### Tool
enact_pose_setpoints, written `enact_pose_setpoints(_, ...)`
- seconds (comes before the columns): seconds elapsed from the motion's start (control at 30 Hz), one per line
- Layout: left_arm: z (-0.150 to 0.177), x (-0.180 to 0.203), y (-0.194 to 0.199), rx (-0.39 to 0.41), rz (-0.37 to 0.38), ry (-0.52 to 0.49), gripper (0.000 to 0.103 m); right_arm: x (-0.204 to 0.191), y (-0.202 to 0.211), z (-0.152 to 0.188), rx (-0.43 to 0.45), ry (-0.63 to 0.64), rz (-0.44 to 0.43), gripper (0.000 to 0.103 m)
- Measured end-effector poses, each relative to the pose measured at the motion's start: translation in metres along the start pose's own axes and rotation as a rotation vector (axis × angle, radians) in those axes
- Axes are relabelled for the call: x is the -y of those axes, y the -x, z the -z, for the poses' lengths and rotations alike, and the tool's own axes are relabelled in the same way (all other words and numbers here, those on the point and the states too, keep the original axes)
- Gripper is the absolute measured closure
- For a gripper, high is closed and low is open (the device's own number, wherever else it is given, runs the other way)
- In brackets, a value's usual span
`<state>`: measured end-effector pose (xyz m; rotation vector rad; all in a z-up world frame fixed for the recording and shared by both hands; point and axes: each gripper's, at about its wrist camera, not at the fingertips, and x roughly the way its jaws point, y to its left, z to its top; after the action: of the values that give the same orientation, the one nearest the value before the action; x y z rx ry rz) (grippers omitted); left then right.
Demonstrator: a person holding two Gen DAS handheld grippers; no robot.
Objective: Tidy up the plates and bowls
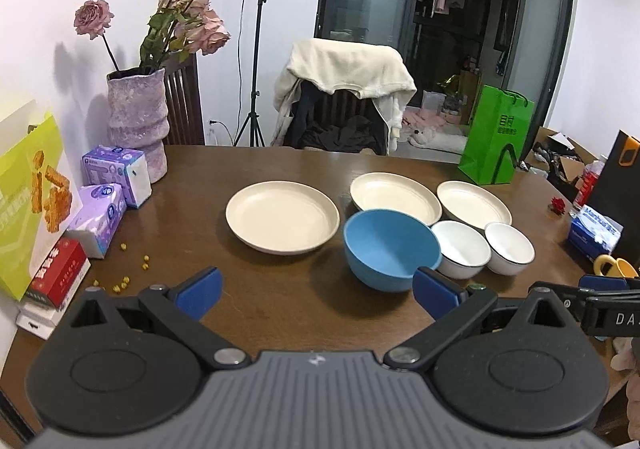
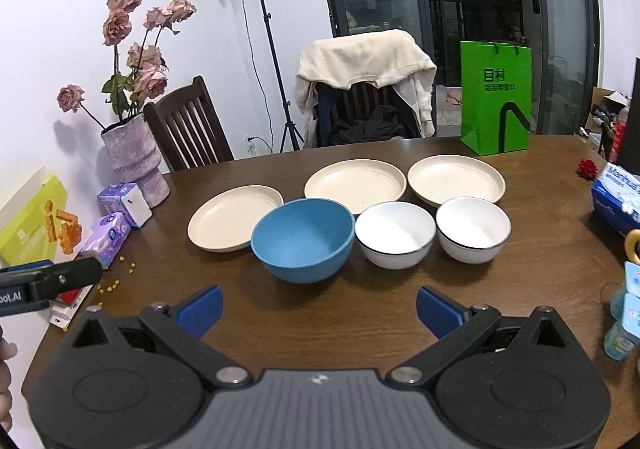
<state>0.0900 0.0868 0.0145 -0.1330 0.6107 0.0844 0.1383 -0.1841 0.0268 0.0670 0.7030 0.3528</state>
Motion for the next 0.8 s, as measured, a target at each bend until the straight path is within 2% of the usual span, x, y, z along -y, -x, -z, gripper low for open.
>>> enact_pose_setpoints(0.53, -0.031, -0.039, -0.049, -0.033, 0.033, -0.027, 0.000, -0.039, -0.068, -0.043, -0.011, -0.016, 0.038, 0.000)
enact_pose_setpoints(0.7, -0.041, -0.046, -0.059, -0.034, 0.042, -0.006, 0.000, -0.047, -0.083, -0.056, -0.007, -0.017, 0.042, 0.000)
enact_pose_setpoints(0.8, -0.047, -0.048, -0.066, -0.035, 0.023, -0.003, 0.000, -0.052, -0.093, -0.062, -0.016, -0.001, 0.036, 0.000)
